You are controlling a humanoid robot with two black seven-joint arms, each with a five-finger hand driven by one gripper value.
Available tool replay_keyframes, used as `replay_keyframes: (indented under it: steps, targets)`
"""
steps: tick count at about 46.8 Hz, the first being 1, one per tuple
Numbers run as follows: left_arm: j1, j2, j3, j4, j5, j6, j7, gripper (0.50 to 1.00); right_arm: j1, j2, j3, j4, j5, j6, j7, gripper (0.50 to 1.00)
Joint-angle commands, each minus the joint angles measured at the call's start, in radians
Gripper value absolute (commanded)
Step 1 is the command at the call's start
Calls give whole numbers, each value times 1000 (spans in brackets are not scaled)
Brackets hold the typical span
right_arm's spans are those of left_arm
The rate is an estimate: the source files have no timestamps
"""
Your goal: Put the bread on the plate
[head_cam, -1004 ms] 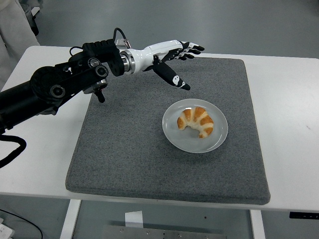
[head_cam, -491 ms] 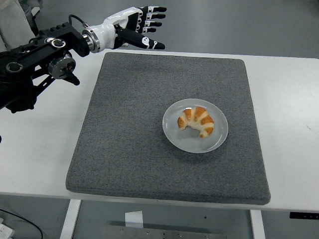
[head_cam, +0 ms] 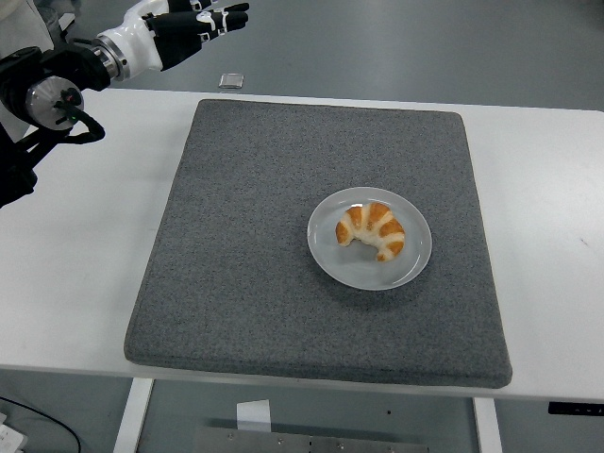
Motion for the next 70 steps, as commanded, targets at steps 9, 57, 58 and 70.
replay_keyframes:
  steps: [9,57,58,70]
  targets:
    - [18,10,-34,123,-192,-108,46,1000,0,0,0,0,0,0,0,932]
    - [74,-22,-36,191,-248,-134,96,1000,-2,0,3,3,3,3,0,932]
    - [74,-25,-36,191,-249,-134,96,1000,-2,0,3,3,3,3,0,932]
    - [69,-36,-36,191,-248,-134,96,1000,-2,0,5,3,3,2,0,932]
